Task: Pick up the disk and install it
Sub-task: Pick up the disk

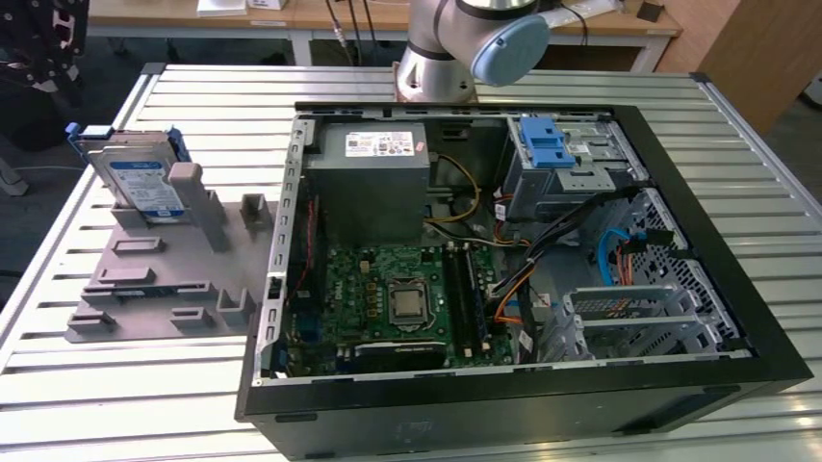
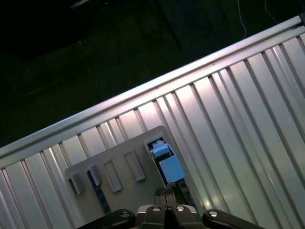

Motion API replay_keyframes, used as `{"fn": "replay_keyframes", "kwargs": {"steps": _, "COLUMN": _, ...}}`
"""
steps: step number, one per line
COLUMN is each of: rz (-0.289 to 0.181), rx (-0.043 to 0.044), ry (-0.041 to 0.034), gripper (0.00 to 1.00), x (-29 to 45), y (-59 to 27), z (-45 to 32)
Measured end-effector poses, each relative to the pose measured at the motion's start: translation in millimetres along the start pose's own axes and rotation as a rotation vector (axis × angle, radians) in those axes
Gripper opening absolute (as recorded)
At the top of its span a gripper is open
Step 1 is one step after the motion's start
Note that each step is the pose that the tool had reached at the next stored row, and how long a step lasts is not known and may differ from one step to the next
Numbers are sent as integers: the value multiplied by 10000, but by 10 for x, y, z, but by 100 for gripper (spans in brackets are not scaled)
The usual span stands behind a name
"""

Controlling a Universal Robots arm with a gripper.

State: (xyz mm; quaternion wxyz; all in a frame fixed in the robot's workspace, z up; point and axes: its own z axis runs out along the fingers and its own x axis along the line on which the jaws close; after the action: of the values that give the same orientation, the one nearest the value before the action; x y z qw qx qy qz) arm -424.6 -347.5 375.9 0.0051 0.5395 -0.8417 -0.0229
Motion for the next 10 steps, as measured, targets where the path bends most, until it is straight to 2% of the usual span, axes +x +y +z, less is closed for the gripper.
{"fn": "replay_keyframes", "kwargs": {"steps": 8, "rz": -1433, "rx": -24, "ry": 59, "gripper": 11, "x": 0, "y": 0, "z": 7}}
{"fn": "replay_keyframes", "kwargs": {"steps": 10, "rz": -1678, "rx": -36, "ry": 51, "gripper": 11, "x": 0, "y": 0, "z": 8}}
